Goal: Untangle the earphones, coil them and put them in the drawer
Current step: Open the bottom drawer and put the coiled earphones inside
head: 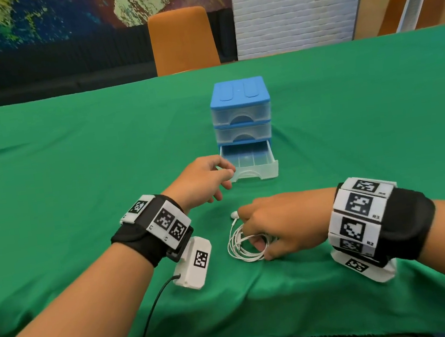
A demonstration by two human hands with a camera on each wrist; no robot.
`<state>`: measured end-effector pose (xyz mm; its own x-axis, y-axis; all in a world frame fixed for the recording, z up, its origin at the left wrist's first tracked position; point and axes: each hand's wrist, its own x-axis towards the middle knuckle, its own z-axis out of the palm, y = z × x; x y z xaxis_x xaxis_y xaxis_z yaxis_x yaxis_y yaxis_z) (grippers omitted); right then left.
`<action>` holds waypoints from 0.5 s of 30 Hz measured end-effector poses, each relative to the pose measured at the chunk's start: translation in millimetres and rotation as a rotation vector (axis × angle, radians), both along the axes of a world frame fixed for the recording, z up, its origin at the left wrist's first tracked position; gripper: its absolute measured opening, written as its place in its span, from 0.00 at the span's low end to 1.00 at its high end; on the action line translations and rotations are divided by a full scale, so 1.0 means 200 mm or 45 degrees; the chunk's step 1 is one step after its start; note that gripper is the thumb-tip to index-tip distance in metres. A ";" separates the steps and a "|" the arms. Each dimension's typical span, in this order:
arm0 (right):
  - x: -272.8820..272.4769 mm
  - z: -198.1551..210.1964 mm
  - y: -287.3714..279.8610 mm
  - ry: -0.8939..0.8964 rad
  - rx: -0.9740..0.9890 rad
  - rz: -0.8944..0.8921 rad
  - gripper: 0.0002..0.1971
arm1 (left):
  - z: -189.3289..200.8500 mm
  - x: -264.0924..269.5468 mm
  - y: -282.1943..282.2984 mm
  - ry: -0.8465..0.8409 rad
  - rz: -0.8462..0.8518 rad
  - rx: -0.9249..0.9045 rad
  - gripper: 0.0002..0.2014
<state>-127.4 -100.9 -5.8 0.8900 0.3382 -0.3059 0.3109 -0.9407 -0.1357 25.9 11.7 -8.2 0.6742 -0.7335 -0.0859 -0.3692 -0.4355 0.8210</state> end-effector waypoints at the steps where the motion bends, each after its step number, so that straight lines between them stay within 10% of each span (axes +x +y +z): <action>1: 0.00 0.00 0.00 0.006 -0.011 0.006 0.08 | 0.00 0.00 0.00 0.003 -0.012 0.014 0.07; 15: 0.09 0.06 -0.17 0.272 0.986 -0.306 0.08 | 0.01 -0.02 0.05 -0.034 -0.164 0.076 0.08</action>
